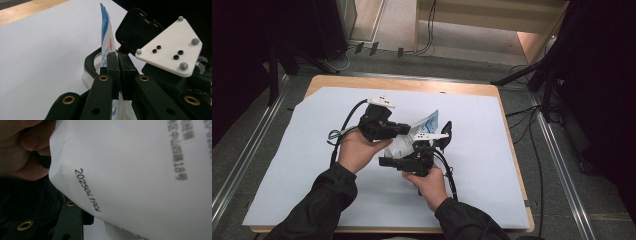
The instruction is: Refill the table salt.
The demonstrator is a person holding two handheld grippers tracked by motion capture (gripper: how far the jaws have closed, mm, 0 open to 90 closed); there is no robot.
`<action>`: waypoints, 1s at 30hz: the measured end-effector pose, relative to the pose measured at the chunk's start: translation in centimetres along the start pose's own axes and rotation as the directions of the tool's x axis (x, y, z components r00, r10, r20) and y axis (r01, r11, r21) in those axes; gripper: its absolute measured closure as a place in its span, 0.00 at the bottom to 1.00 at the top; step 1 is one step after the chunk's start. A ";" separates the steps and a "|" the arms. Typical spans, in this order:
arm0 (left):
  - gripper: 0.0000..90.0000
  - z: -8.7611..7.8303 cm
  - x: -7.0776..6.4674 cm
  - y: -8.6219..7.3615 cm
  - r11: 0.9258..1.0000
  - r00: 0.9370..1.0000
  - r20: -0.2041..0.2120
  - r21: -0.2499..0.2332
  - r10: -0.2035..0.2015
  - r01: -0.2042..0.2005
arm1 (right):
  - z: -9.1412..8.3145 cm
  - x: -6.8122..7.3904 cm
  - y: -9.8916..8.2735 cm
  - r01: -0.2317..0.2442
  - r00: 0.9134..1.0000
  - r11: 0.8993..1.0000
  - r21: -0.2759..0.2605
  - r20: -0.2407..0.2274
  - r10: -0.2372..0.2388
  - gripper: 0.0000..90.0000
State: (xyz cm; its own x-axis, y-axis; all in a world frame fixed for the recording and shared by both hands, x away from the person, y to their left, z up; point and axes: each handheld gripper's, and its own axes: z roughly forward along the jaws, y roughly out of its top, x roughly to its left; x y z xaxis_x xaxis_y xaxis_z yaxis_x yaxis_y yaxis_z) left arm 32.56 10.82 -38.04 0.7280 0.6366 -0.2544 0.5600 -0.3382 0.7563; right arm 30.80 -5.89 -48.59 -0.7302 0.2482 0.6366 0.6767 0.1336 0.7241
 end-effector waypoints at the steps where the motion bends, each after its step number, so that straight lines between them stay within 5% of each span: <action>1: 1.00 0.0 0.0 0.0 1.000 1.000 -0.001 0.000 0.000 0.000 | 0.0 0.0 0.0 -0.003 1.000 1.000 -0.002 -0.002 0.003 0.64; 12: 1.00 0.0 -0.1 0.0 1.000 1.000 0.003 0.006 0.004 -0.004 | -0.3 -0.3 0.1 -0.044 0.999 0.999 -0.024 -0.034 0.043 0.65; 23: 1.00 0.1 0.0 0.0 1.000 1.000 0.010 0.012 0.003 -0.003 | -0.2 -0.1 0.1 -0.026 1.000 1.000 -0.017 -0.016 0.026 0.65; 30: 1.00 0.0 0.2 -0.1 1.000 1.000 0.003 0.025 0.006 -0.006 | 0.1 0.0 -0.2 0.020 0.999 1.000 0.005 0.035 -0.021 0.64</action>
State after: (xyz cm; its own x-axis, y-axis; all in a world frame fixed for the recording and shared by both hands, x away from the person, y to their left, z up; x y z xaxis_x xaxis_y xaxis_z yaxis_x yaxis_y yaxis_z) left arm 32.64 10.96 -38.18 0.7325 0.6323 -0.2521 0.5656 -0.3592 0.7423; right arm 30.70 -5.79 -48.74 -0.7402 0.2786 0.6119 0.6621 0.1433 0.7356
